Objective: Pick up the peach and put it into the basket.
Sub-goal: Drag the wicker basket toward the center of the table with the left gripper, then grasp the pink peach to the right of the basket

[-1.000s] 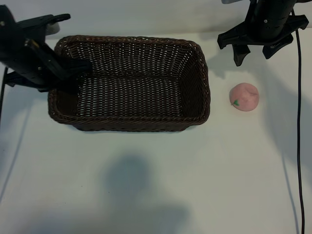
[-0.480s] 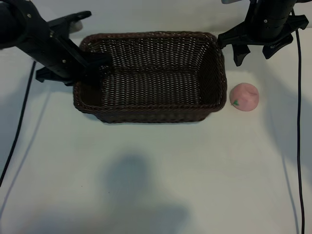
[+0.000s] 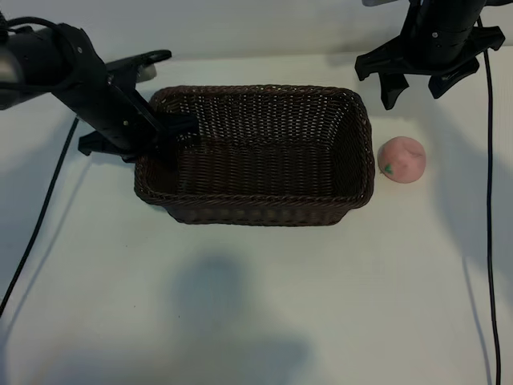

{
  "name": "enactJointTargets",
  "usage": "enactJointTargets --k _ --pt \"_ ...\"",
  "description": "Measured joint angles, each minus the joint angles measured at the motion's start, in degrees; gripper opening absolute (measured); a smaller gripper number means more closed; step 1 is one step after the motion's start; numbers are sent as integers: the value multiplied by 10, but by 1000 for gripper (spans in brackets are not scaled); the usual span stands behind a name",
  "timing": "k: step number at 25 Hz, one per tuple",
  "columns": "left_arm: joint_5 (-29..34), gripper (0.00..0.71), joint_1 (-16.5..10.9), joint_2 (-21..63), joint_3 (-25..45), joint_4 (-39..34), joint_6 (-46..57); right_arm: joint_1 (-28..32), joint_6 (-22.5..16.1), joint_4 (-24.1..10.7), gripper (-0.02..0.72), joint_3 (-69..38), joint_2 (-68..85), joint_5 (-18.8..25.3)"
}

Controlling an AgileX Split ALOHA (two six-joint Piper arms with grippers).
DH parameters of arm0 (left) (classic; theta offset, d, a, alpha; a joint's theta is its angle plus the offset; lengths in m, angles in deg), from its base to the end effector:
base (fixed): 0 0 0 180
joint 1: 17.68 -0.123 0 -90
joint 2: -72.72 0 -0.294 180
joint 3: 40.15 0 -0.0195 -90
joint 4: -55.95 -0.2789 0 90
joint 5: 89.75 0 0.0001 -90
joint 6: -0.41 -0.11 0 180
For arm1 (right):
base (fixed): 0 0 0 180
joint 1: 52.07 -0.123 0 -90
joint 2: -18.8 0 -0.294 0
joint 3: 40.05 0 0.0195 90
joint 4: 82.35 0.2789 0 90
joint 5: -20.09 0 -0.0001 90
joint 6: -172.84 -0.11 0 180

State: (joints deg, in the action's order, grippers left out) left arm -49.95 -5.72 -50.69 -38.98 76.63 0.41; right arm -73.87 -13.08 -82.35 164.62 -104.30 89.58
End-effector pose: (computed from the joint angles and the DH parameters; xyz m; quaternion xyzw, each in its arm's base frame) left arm 0.4201 -0.1144 0.1240 -0.0188 0.9819 -0.1458 0.1191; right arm 0.4292 0.1717 0.2401 -0.1374 0.9849 0.0252 0.1022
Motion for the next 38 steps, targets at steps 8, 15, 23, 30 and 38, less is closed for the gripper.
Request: enactJointTargets --k 8,15,23,30,38 --pt "-3 102 0 -3 0 4 0 0 -1 0 599 0 0 1" --pt "7 377 0 -2 -3 8 0 0 0 0 599 0 0 1" --pt "20 702 0 38 -3 0 9 0 0 0 599 0 0 1" --pt "55 658 0 113 -3 -85 64 0 -1 0 599 0 0 1" --pt "59 634 0 196 -4 -159 110 0 -17 0 599 0 0 1"
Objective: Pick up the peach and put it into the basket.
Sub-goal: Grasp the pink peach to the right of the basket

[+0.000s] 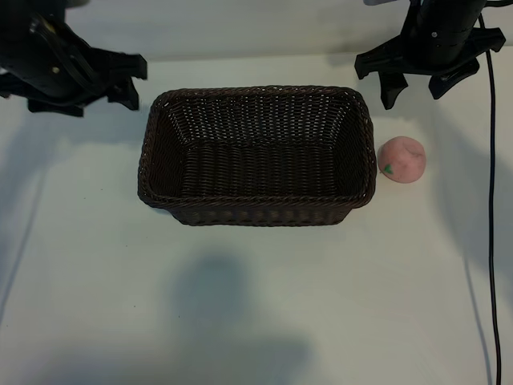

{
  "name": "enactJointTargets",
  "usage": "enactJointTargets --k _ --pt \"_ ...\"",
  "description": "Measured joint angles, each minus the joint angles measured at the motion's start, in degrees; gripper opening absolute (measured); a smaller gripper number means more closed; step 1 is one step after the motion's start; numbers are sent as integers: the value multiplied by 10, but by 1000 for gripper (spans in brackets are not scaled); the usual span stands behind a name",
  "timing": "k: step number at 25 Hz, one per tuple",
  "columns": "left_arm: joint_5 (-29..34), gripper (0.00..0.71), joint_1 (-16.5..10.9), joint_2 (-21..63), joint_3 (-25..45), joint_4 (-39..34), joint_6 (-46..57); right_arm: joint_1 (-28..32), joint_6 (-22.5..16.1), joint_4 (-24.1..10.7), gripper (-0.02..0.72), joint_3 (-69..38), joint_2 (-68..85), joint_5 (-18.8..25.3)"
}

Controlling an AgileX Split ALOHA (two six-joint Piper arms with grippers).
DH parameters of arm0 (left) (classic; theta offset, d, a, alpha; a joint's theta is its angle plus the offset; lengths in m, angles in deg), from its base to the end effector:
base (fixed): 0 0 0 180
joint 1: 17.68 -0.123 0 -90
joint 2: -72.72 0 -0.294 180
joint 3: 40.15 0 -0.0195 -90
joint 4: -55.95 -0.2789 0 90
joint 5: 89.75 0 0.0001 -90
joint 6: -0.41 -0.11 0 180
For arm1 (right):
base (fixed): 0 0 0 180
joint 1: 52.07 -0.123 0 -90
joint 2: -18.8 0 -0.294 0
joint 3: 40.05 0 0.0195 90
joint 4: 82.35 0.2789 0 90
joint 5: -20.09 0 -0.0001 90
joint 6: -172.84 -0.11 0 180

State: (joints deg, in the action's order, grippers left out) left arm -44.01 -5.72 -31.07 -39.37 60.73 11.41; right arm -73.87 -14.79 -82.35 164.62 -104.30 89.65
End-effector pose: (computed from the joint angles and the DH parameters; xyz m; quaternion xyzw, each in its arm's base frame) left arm 0.3894 -0.0892 0.2619 -0.0124 0.9659 -0.0865 0.2436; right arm 0.4290 0.1716 0.2401 -0.1227 0.9869 0.0266 0.1012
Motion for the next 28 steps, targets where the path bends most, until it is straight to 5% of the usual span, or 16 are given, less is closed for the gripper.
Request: enactJointTargets --k 8,16,28 --pt "-4 610 0 1 0 0 0 0 -16 0 599 0 0 1" --pt "-11 585 0 1 0 0 0 48 -50 -41 599 -27 -7 -8" --pt "-13 585 0 1 0 -1 0 69 -32 32 599 -158 -10 -176"
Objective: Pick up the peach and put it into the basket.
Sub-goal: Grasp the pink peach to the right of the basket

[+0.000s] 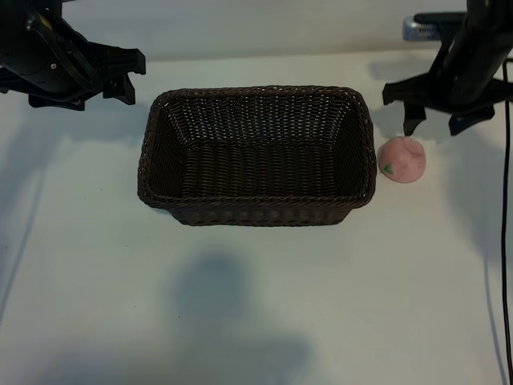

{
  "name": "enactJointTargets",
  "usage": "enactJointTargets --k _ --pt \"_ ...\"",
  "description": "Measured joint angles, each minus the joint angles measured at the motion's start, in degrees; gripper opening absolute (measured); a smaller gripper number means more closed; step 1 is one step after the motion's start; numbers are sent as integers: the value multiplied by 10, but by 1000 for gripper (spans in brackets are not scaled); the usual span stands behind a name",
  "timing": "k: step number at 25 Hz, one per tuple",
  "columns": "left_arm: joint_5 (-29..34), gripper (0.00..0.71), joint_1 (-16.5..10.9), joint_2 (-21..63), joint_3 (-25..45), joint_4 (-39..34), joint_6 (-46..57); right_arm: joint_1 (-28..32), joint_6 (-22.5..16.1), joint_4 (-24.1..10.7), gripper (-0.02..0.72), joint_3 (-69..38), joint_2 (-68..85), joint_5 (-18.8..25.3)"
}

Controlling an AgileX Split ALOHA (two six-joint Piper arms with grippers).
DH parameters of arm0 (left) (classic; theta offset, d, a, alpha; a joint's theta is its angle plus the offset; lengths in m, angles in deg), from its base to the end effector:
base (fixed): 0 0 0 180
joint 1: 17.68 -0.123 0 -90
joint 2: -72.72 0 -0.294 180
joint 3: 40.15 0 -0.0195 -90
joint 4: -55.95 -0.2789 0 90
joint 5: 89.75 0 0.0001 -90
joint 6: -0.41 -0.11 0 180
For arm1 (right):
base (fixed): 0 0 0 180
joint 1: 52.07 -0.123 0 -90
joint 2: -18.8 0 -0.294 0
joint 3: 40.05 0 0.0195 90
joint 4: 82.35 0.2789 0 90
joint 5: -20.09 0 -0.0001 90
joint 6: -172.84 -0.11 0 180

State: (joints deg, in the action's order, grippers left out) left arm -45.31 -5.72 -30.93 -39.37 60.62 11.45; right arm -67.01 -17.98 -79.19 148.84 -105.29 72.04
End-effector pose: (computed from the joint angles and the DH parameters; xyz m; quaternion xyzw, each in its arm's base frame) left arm 0.3912 -0.0893 0.2641 -0.0126 0.9627 -0.0880 0.2557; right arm 0.4334 0.1206 0.1582 -0.0213 0.9932 0.0478 0.1038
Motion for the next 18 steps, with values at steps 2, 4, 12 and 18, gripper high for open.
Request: enactJointTargets --k 2,4,12,18 --pt "-2 585 0 0 0 0 0 0 3 0 599 -15 0 -18" --pt "-7 585 0 0 0 -1 0 0 6 3 599 -24 0 -30" --pt "-18 585 0 0 0 -1 0 0 30 42 596 -59 0 -74" --pt "-19 585 0 0 0 -1 0 0 34 43 502 -60 -7 -80"
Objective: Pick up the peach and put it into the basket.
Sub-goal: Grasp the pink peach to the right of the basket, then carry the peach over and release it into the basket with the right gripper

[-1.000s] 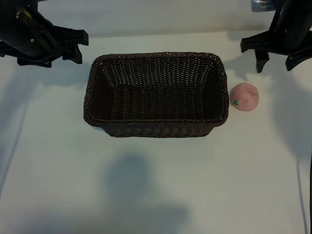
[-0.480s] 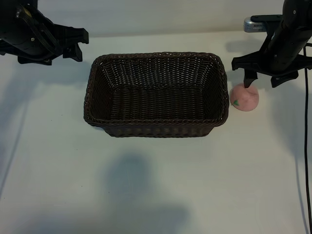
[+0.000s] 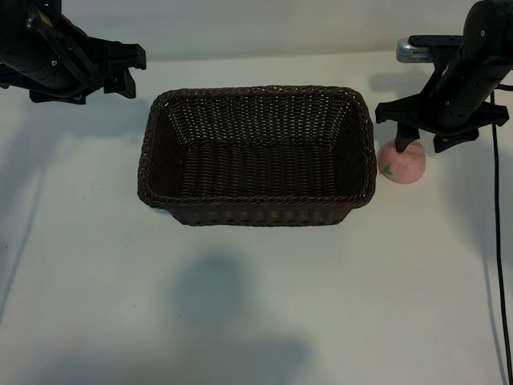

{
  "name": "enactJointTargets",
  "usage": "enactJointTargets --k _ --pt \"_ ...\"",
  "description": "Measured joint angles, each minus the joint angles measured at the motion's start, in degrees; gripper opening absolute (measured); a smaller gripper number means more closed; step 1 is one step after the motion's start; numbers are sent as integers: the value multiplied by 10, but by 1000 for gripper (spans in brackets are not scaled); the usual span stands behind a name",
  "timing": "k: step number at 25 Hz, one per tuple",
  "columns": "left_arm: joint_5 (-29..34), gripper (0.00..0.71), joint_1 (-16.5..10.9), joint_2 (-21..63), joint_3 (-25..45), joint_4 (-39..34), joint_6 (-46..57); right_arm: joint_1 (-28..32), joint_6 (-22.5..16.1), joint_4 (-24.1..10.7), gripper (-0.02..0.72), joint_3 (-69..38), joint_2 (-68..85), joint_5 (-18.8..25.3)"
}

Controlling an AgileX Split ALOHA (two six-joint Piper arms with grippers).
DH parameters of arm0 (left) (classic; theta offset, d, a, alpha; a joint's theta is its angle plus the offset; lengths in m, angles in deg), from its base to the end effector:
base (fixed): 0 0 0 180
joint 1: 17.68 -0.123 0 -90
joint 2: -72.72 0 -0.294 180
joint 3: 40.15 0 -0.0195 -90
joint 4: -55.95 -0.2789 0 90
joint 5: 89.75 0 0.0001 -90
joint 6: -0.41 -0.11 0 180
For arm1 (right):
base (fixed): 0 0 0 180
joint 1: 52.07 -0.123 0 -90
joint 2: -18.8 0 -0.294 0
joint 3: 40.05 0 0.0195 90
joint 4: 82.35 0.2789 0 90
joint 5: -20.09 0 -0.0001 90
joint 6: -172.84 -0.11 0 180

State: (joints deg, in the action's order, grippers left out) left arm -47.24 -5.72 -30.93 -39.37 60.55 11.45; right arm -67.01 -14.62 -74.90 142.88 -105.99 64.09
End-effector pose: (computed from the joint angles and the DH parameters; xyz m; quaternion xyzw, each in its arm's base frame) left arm 0.3943 -0.0896 0.2661 -0.0130 0.9580 -0.0904 0.2717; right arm 0.4245 0.1235 0.1276 -0.0239 0.9909 0.0734 0.1107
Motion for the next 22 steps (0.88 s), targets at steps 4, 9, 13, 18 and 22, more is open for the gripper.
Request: enactJointTargets --k 4,9,13,18,22 --pt "0 585 0 0 0 0 0 0 3 10 379 0 -25 1" --pt "0 585 0 0 0 0 0 0 2 20 83 4 -27 4" --pt "0 585 0 0 0 0 0 0 0 21 39 14 -27 18" --pt "0 585 0 0 0 0 0 0 0 17 39 52 -27 62" --pt "0 585 0 0 0 0 0 0 0 -4 38 93 -21 100"
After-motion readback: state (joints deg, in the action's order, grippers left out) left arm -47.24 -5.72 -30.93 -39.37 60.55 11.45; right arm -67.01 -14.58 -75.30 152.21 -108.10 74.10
